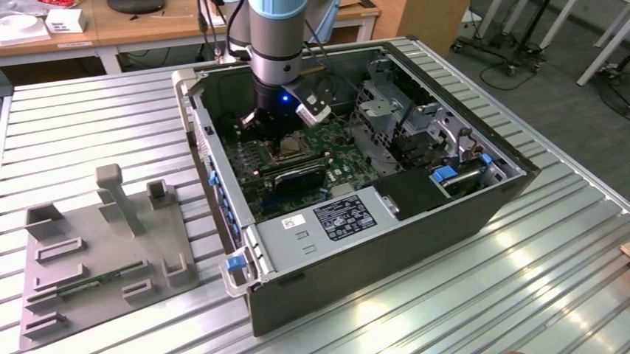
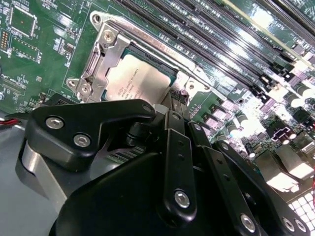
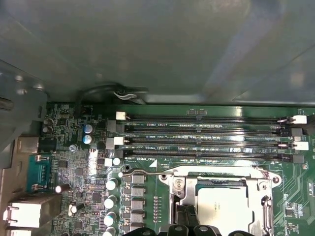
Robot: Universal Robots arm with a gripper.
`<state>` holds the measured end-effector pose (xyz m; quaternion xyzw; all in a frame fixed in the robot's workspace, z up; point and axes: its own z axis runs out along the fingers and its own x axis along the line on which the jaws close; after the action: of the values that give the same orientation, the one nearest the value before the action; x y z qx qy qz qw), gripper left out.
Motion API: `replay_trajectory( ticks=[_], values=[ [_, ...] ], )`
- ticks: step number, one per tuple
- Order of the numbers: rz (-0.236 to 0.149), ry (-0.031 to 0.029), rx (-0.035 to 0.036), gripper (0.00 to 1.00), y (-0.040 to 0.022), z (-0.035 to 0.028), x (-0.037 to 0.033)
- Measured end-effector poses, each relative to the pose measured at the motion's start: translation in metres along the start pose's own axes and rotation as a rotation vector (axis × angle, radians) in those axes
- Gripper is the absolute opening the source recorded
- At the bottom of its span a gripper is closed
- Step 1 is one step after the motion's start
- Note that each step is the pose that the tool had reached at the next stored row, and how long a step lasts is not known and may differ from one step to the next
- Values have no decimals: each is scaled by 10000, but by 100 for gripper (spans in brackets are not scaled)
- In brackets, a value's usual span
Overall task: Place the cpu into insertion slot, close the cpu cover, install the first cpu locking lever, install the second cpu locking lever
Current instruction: 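Close the cpu cover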
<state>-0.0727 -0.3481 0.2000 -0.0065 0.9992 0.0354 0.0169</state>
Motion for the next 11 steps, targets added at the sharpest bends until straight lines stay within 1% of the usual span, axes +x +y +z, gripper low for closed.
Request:
replay_trajectory(
  ticks=[11],
  values=[
    [0,0,0,10,0,7,0]
  ],
)
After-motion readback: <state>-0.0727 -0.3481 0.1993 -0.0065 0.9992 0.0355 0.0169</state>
